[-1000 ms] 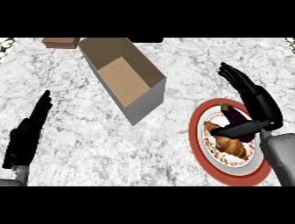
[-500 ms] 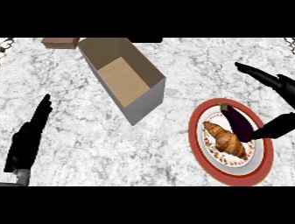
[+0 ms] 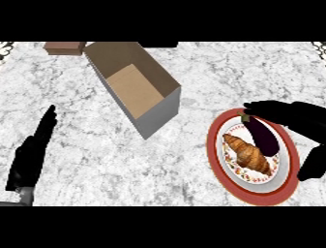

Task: Pick the croissant from the plate and place it in the cardboard box

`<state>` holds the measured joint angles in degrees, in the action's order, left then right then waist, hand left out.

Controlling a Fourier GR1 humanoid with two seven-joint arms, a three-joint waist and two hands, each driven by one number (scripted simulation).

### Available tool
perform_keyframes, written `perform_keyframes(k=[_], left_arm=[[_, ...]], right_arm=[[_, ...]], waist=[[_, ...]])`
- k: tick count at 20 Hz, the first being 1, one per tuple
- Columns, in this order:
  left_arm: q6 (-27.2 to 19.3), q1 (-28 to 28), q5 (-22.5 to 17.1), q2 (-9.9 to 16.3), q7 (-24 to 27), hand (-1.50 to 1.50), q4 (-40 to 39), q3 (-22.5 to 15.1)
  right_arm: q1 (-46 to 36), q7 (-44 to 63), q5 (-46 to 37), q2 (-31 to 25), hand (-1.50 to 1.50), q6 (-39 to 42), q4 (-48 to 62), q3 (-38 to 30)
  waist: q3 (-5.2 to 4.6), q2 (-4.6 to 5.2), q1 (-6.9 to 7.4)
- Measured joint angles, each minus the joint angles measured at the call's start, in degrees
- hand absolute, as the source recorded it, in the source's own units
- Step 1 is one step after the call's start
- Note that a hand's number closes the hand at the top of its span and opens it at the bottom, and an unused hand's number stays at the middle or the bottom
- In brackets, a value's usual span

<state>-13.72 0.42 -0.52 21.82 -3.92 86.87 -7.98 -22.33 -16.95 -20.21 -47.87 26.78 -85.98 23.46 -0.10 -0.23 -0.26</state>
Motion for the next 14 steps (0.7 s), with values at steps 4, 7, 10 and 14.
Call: perform_keyframes(k=[4, 7, 10, 14], left_arm=[[1.25, 0.49, 0.13, -0.06, 0.34, 0.0, 0.41, 1.21], [1.73, 0.66, 0.98, -0.52, -0.78, 0.0, 1.81, 1.53], [2.06, 0.71, 1.95, -1.61, -0.99, 0.0, 1.89, 1.71], [2.1, 0.24, 3.66, -3.14, -1.2, 0.0, 1.54, 2.18]], right_arm=[[2.27, 4.56, -3.73, 1.62, -1.5, 1.89, -3.26, 0.64], [4.32, 6.94, -7.09, 4.07, -1.5, 1.43, -4.47, 0.34], [6.23, 8.88, -9.92, 5.89, -1.5, 1.79, -6.2, -0.36], [7.78, 9.77, -14.25, 7.96, -1.5, 2.69, -6.21, -1.23]], waist=[[0.05, 0.09, 0.17], [0.08, 0.13, 0.24], [0.08, 0.15, 0.24], [0.1, 0.18, 0.28]])
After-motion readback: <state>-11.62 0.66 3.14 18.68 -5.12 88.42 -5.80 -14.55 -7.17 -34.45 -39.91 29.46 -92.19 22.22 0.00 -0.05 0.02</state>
